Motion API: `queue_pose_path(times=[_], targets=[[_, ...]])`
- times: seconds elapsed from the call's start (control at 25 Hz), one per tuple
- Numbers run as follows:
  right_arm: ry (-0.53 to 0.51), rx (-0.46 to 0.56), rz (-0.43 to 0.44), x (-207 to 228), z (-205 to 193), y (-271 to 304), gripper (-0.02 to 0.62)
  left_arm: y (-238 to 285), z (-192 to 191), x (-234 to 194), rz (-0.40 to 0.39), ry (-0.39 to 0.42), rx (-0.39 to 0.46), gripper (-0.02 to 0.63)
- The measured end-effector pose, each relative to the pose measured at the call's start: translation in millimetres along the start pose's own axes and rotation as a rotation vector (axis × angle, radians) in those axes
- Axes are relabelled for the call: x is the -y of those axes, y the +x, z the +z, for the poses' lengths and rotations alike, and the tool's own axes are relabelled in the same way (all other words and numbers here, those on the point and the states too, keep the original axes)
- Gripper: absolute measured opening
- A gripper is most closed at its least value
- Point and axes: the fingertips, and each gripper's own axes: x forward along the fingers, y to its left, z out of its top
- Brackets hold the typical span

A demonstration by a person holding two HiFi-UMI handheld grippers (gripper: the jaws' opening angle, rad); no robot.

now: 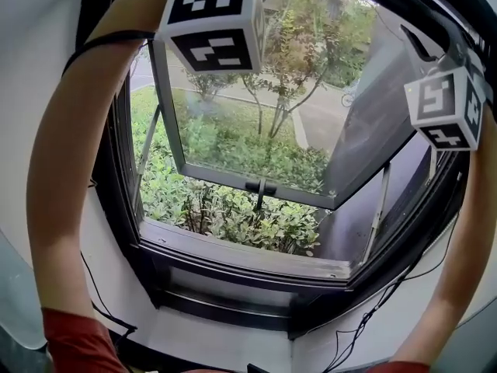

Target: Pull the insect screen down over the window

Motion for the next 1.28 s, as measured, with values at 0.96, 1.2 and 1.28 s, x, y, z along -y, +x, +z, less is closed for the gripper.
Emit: queue_pose_path(times=[0.96, 1.2, 1.28], targets=[[-0.018, 0.017, -0.038, -68, -1, -40, 0.179, -39, 3, 69, -0.008, 0.005, 0.045, 0.209], [-0.006, 0.03, -0.017, -88, 3, -56, 0.179, -54, 4, 90, -0.031, 0.009, 0.055, 0.209], [-0.006, 0.037, -0.012, -96, 5, -62, 0.18, -60, 5, 99, -0.044, 0.011, 0.061, 0.209]])
